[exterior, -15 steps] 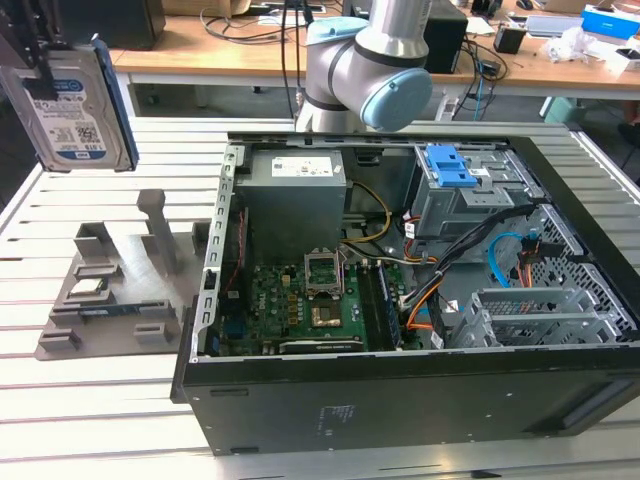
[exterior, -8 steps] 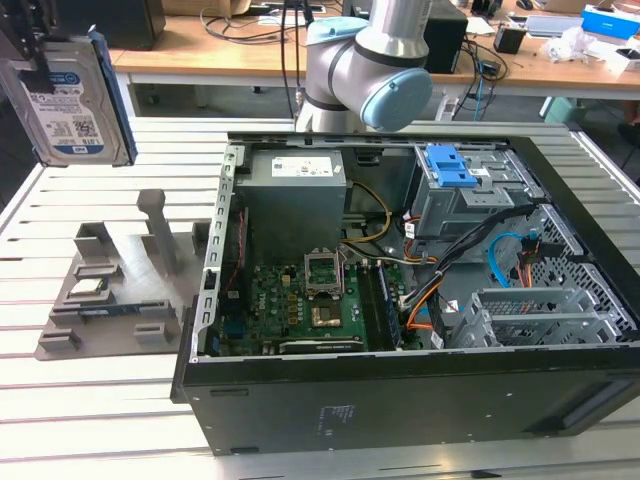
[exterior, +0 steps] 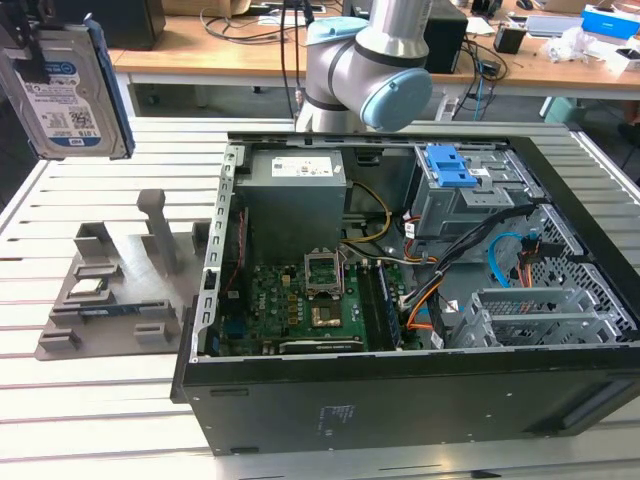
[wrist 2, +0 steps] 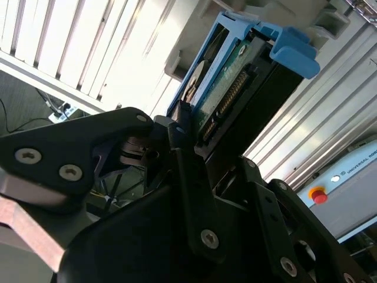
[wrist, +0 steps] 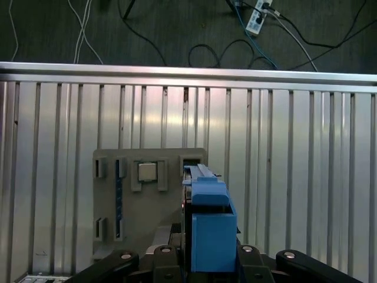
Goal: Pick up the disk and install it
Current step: 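Pick up the disk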
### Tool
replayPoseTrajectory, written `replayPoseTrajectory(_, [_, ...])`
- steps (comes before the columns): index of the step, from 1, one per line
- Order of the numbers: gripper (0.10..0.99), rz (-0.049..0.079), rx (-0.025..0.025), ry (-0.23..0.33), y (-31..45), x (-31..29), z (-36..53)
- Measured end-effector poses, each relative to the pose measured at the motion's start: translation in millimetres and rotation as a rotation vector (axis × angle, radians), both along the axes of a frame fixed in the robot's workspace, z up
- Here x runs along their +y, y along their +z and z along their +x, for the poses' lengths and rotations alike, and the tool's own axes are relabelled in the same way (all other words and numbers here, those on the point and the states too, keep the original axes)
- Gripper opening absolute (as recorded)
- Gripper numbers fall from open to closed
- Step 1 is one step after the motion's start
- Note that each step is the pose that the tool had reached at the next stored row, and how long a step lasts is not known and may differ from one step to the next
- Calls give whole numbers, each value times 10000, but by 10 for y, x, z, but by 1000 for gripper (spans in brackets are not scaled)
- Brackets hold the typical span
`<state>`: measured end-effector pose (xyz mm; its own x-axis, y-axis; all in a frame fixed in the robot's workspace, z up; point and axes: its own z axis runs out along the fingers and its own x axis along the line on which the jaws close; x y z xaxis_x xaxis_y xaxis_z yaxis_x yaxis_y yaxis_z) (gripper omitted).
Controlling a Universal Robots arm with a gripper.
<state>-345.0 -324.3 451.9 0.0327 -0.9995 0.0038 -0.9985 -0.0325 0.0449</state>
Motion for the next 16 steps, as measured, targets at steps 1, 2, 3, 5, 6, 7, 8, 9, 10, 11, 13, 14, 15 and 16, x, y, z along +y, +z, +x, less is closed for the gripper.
replayPoseTrajectory(1, [361,0,0,0,12,0,0])
replayPoseTrajectory(2, [361,0,0,0,19,0,0])
replayPoseTrajectory(3, [361,0,0,0,24,0,0])
replayPoseTrajectory(5, [361,0,0,0,45,0,1])
replayPoseTrajectory(6, [361,0,0,0,57,0,1])
replayPoseTrajectory(7, [361,0,0,0,77,0,1])
replayPoseTrajectory(8, [361,0,0,0,95,0,1])
replayPoseTrajectory(9, [361,0,1,1,138,0,1])
replayPoseTrajectory(10, [361,0,0,0,198,0,1])
replayPoseTrajectory(11, [361,1,-1,1,227,0,1])
replayPoseTrajectory(13, [361,0,-1,1,276,0,1])
replayPoseTrajectory(14, [361,1,0,1,294,1,1])
replayPoseTrajectory(15, [361,0,1,0,305,1,1])
replayPoseTrajectory(16, [361,0,0,0,313,1,1])
